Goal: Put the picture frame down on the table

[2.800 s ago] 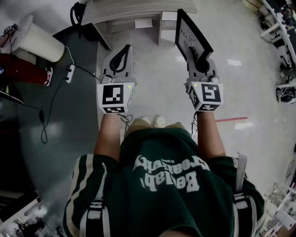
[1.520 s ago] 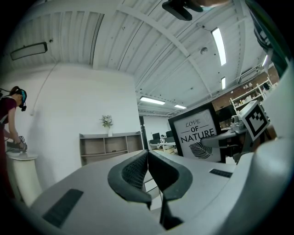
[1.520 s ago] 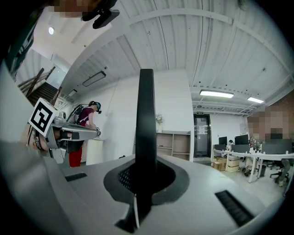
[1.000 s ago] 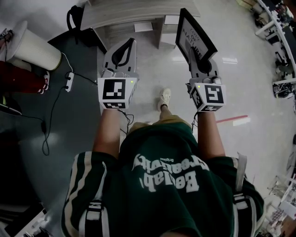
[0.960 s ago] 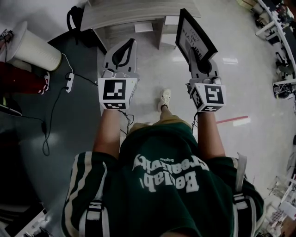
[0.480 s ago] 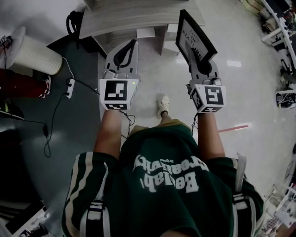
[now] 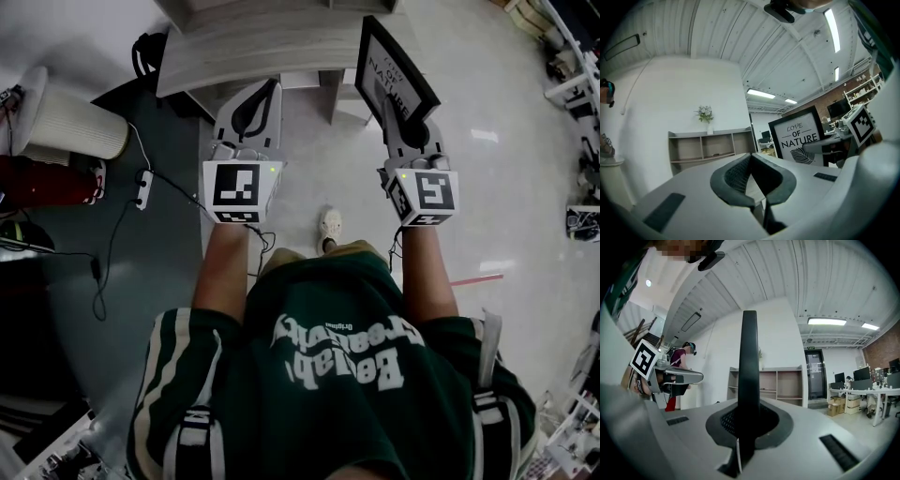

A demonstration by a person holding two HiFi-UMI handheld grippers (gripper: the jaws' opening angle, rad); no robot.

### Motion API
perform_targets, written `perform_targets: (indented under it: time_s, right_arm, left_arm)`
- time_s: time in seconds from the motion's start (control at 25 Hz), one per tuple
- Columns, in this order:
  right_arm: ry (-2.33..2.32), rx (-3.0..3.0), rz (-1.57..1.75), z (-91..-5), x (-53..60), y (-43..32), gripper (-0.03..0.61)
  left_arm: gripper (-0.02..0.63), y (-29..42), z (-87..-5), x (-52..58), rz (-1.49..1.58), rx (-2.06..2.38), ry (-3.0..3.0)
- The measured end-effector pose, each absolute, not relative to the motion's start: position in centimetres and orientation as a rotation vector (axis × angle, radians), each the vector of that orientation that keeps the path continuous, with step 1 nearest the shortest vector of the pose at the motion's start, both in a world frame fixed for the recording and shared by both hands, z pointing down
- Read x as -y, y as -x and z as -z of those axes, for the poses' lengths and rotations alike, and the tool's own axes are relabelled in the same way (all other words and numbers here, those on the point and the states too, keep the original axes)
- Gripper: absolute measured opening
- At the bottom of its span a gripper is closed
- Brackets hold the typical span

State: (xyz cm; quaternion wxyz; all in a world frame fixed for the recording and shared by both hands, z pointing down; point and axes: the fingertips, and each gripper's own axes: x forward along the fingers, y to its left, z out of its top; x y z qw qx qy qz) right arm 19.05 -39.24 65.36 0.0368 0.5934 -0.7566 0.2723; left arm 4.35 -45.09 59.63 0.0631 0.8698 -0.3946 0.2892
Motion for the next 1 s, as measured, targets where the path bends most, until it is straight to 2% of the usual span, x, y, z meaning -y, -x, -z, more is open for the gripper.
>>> perform_targets:
  time_s: [0.32, 0.64, 1.0]
  right_arm:
    - [-1.961, 2.281, -0.583, -49.4, 20.3, -12.0, 0.038]
    - [-1.948, 2.412, -0.415, -49.6, 19.1, -11.1, 0.038]
    - [-1.948, 2.423, -0.406, -50.1, 19.0, -11.2, 0.038]
  left_arm:
    - [0.018, 2.3, -44.6, 26.6, -0.651, 1.138, -2.818]
    - [0.018, 2.4, -44.1, 24.0, -0.552, 1.249, -2.918]
    - [0.018, 1.6, -44.3, 24.4, -0.561, 1.22, -2.952]
